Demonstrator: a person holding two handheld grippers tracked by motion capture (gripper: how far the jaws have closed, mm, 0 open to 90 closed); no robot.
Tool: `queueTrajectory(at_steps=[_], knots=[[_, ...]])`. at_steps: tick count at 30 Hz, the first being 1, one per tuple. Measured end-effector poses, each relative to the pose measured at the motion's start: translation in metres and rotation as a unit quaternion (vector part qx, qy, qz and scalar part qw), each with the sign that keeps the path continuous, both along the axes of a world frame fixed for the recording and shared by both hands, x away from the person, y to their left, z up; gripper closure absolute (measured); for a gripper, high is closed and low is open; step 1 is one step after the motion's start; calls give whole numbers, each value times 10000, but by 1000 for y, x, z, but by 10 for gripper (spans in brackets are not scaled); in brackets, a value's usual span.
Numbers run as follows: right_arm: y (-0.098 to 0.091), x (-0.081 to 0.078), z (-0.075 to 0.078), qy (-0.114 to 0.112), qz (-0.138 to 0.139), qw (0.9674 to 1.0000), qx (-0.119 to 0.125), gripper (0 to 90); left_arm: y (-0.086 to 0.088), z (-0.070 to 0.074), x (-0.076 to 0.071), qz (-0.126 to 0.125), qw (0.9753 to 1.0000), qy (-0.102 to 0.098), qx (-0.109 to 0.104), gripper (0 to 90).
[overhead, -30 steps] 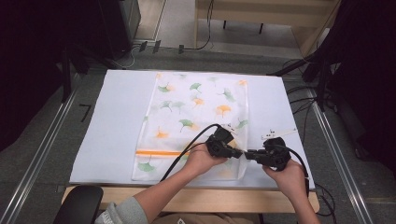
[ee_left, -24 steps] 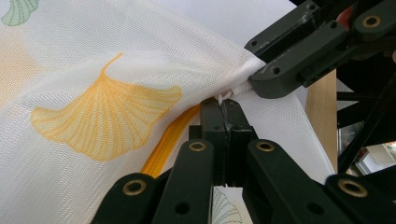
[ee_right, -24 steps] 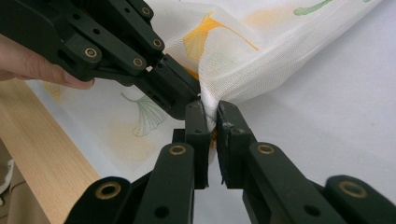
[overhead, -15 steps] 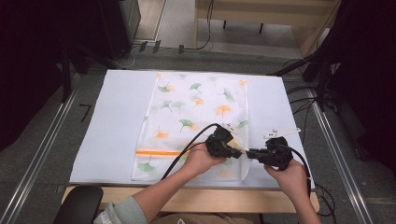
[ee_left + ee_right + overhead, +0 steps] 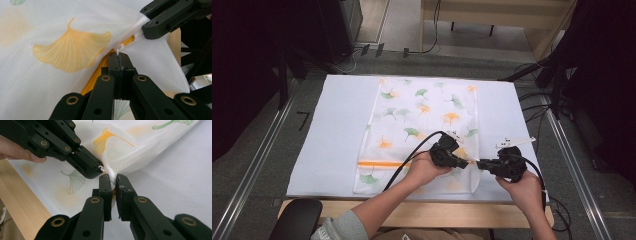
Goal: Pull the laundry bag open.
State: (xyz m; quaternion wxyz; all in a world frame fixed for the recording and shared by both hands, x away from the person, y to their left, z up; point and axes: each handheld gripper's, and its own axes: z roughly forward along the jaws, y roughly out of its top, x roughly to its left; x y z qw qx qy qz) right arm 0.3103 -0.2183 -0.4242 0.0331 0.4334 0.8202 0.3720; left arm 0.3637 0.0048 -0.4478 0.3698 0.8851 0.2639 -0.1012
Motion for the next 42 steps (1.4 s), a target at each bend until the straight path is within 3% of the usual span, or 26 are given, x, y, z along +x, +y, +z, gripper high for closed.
queueTrajectory(at_steps=[7,28,34,39,42], knots=[[-4,0,0,29,-67,10000,19,857,20,-5,5,129,9998,108,84,900],[-3,0,0,33,-63,10000,23,856,28,-4,5,155,9996,46,226,900],[-6,1,-1,35,-89,9999,35,856,48,-3,7,217,9992,59,337,900],[-8,1,-2,60,-103,9999,7,855,69,-1,5,282,9990,199,273,900],[-8,2,-2,83,-122,9999,6,855,72,1,6,265,9992,185,226,900]])
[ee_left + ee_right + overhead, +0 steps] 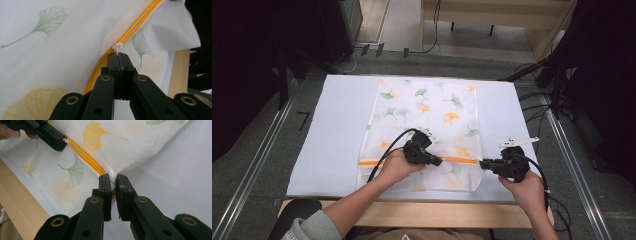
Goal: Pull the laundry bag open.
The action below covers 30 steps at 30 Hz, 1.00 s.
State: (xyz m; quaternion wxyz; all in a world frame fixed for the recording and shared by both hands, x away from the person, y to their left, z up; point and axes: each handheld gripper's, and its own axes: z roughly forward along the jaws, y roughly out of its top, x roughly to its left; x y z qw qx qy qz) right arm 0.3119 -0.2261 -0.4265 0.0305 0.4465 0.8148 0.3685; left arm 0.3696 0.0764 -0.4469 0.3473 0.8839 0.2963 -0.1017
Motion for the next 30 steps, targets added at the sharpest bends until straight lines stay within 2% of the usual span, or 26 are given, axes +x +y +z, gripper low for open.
queueTrajectory(at_steps=[1,6,30], knots=[[0,0,0,-1,-13,10000,-1,855,1,3,0,57,9999,1,-111,900],[-1,0,0,16,-53,10000,27,855,2,10,-4,2,9998,-83,-184,900],[1,1,-3,23,-28,10000,-77,852,2,5,-2,14,9999,-15,-148,900]])
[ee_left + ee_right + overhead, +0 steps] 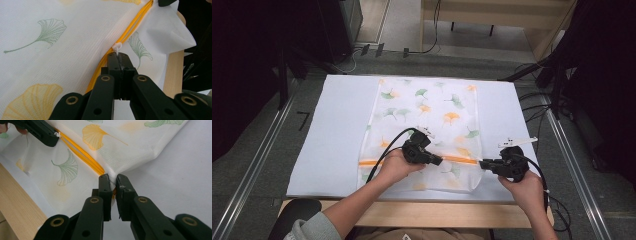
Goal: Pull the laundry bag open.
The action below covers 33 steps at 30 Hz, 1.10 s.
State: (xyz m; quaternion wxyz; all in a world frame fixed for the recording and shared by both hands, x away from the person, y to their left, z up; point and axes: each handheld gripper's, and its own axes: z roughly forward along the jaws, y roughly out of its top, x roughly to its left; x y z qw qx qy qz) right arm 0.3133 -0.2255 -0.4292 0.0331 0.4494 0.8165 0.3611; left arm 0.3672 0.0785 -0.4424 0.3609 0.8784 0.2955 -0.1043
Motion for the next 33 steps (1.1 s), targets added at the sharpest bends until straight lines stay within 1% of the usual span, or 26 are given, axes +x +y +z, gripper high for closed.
queueTrajectory(at_steps=[2,3,6,8,11,12,13,16,20,21,22,23,24,26,27,28,29,32,33], knots=[[0,0,0,4,-17,10000,-2,853,1,0,1,-12,10000,-1,11,900],[0,0,0,2,-15,10000,-11,852,2,0,1,29,10000,27,-35,900],[-1,0,0,10,-12,10000,-1,852,6,1,2,55,10000,7,-33,900],[-1,0,0,9,-2,10000,-7,852,8,0,2,95,9999,40,-56,900],[1,0,0,23,16,10000,-15,852,9,0,0,115,9999,26,-27,900],[1,0,0,22,25,10000,-20,852,10,0,0,101,9999,8,1,900],[1,0,1,12,32,10000,-16,852,10,0,-1,98,9999,-18,73,900],[0,-1,1,11,40,10000,-16,852,12,-1,-1,129,9999,18,53,900],[0,0,0,31,50,10000,-29,852,16,-1,-1,171,9998,39,82,900],[0,0,0,29,44,10000,-33,852,22,0,0,136,9997,73,168,900],[0,0,0,30,39,10000,-42,852,26,1,0,175,9996,104,190,900],[0,0,0,30,39,10000,-42,852,26,1,0,175,9996,104,190,900],[1,0,0,27,44,10000,-43,852,28,1,0,164,9995,136,236,900],[1,1,0,35,41,10000,-57,853,34,2,0,174,9992,144,342,900],[1,0,0,35,49,10000,-79,852,38,2,0,141,9989,93,432,900],[1,0,0,35,49,10000,-79,852,42,2,-1,156,9987,89,472,900],[2,0,-1,49,55,9999,-85,852,52,0,-1,273,9987,204,387,900],[3,1,-1,55,80,9999,-93,852,54,-1,0,291,9986,206,381,900],[4,1,-1,41,71,9999,-123,853,53,0,1,351,9987,173,337,900]])
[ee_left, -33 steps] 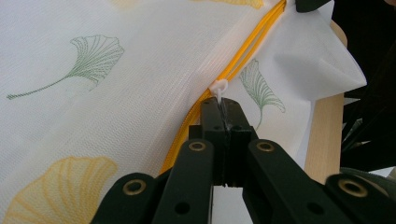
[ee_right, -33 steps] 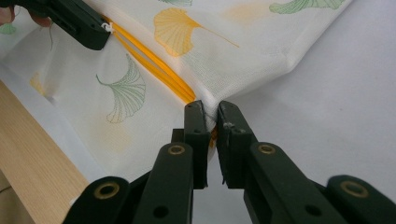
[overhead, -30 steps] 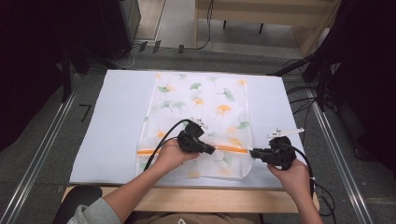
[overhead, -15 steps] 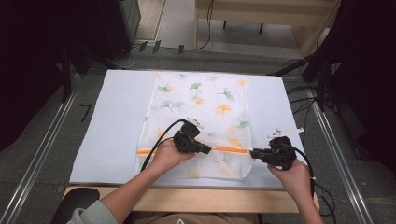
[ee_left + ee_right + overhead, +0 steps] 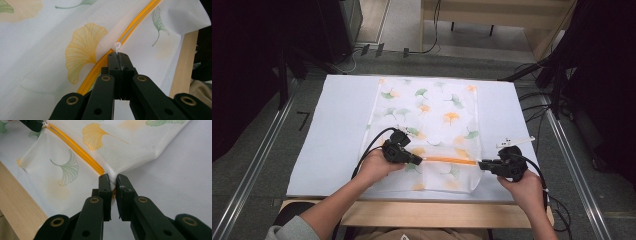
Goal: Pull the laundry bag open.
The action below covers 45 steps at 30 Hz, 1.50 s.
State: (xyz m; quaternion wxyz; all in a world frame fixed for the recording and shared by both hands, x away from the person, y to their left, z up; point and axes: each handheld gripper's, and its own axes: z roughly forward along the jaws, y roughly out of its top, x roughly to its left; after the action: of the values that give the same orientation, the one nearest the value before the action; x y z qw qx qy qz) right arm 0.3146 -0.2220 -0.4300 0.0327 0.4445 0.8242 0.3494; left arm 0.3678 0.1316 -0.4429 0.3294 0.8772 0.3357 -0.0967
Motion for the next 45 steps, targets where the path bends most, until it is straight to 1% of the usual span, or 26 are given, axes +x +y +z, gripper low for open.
queueTrajectory(at_steps=[3,4,7,11,13,14,17,19,20,22,24,25,26,27,28,30,32,33,34,37,38,45], knots=[[-1,0,0,-1,1,10000,25,852,1,0,1,-31,10000,7,-1,900],[-1,-1,1,-13,12,10000,28,852,0,0,0,-38,10000,-9,46,900],[-1,0,1,-18,0,10000,22,853,-1,0,-1,-73,9999,-49,92,900],[-2,-1,1,-27,-36,10000,42,852,-1,1,-2,-59,9999,-66,89,900],[-2,-1,2,-37,-25,10000,49,852,-2,0,-3,-91,9998,-110,145,900],[-2,-1,2,-28,-34,10000,43,852,-2,0,-4,-124,9992,-223,293,900],[-2,-1,2,-46,-25,10000,42,852,-1,0,-6,-64,9991,-255,326,900],[-3,-1,2,-45,-31,10000,63,852,1,0,-7,-72,9986,-310,414,900],[-4,0,2,-33,-50,10000,52,852,2,0,-8,-120,9980,-361,497,900],[-3,0,2,-36,-46,10000,35,853,6,0,-10,-110,9976,-375,577,900],[-3,0,2,-27,-59,10000,25,852,8,0,-11,-77,9976,-359,584,900],[-3,0,2,-25,-61,10000,29,852,11,0,-11,-87,9974,-351,620,900],[-4,0,2,-27,-55,10000,27,852,16,-1,-11,-34,9976,-313,614,900],[-4,0,2,-27,-55,10000,27,852,16,-1,-11,-34,9976,-313,614,900],[-4,0,2,-24,-60,10000,29,852,19,-1,-11,-39,9973,-326,660,900],[-4,0,2,-25,-65,10000,27,853,23,0,-12,2,9976,-287,632,900],[-4,0,2,-19,-75,10000,23,852,32,0,-12,49,9976,-252,649,900],[-4,0,2,-19,-75,10000,23,852,32,0,-12,49,9976,-252,649,900],[-3,0,1,-16,-57,10000,12,852,36,0,-12,85,9979,-228,598,900],[-3,0,1,-15,-52,10000,10,852,39,0,-12,58,9981,-225,570,900],[-3,1,1,-13,-63,10000,1,852,38,1,-12,87,9983,-228,530,900],[-3,1,1,-6,-75,10000,-16,852,38,1,-11,92,9985,-189,506,900]])
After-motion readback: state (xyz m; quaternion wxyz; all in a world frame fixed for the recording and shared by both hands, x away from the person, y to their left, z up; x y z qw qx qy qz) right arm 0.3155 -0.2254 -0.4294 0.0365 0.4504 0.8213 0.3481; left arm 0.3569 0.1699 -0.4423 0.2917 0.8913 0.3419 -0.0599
